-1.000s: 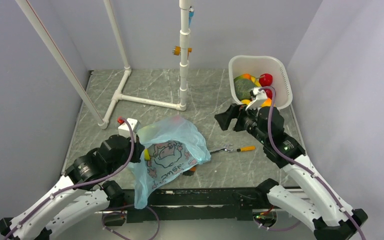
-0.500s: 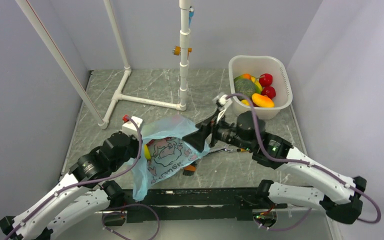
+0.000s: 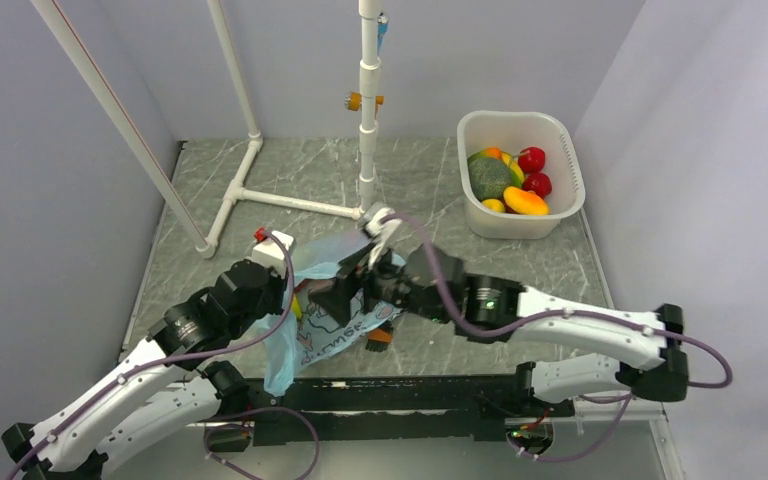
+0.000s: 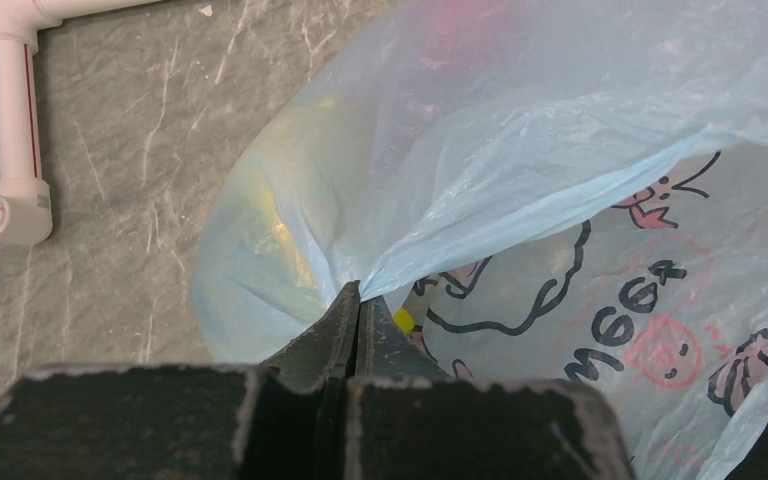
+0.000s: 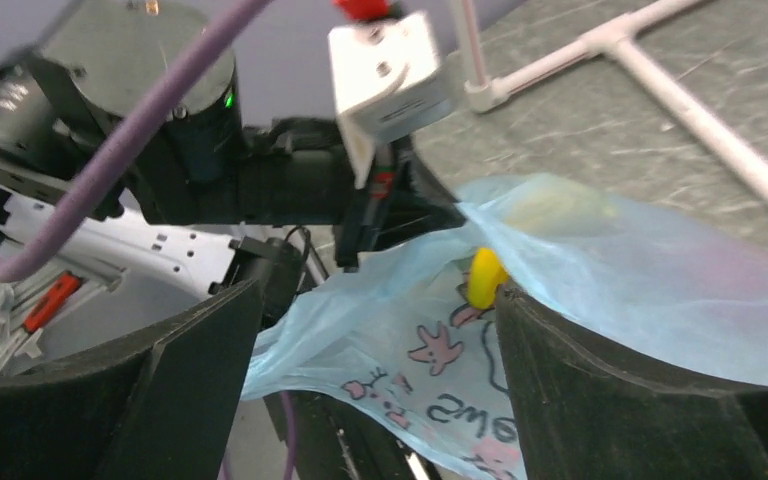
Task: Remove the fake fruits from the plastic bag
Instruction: Take out the fake fruit from the plastic bag.
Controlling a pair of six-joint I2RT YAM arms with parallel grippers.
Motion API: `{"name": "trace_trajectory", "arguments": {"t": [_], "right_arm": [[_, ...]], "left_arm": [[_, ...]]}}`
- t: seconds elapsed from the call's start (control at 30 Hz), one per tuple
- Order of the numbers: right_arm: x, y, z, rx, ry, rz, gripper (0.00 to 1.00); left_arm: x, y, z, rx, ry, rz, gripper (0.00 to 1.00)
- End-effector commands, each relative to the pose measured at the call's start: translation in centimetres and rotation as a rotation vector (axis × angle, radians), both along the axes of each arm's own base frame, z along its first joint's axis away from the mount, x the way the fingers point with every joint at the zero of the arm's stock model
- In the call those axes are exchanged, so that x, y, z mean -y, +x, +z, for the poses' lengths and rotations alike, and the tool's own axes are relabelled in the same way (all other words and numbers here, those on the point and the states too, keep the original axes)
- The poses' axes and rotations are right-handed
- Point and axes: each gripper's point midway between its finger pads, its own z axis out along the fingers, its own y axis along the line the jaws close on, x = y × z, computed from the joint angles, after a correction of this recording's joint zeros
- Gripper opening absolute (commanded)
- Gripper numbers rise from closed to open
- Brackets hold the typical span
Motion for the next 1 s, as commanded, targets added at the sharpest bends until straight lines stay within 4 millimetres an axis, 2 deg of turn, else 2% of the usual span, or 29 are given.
{"name": "trace_trajectory", "arguments": {"t": [0.0,0.2,0.27,0.37,0.53,0.77,0.97], "right_arm": [[-4.0,-0.6,-3.3,-0.018,0.011,-0.012,0.83],[-5.9,0.8,-10.6,-0.052,-0.082,-0.118,0.66],[-6.4,1.7,-12.9,-0.036,-0.141,-0.161,0.56],[-7.0,3.0,-15.4,-0.011,-0.177,-0.225,0.48],[-9.2,3.7,-16.9,0.019,-0.097,-0.234,0.48],[-12.4,4.7,-19.4,0.039,-0.029,-0.255,0.62],[-12.2,6.7,-21.8,0.052,-0.039,-0.383,0.71]], "left_arm": [[-0.3,0.6,2.4,0.073,-0.032,0.029,0.00],[-1.1,0.4,3.5,0.124,-0.063,0.057,0.00],[-1.2,0.3,3.7,0.131,-0.072,0.056,0.00],[-1.3,0.2,4.0,0.140,-0.078,0.055,0.00],[-1.1,0.1,4.1,0.145,-0.088,0.042,0.00],[-1.1,-0.1,4.4,0.158,-0.095,0.033,0.00],[-1.2,-0.1,4.4,0.162,-0.091,0.034,0.00]]}}
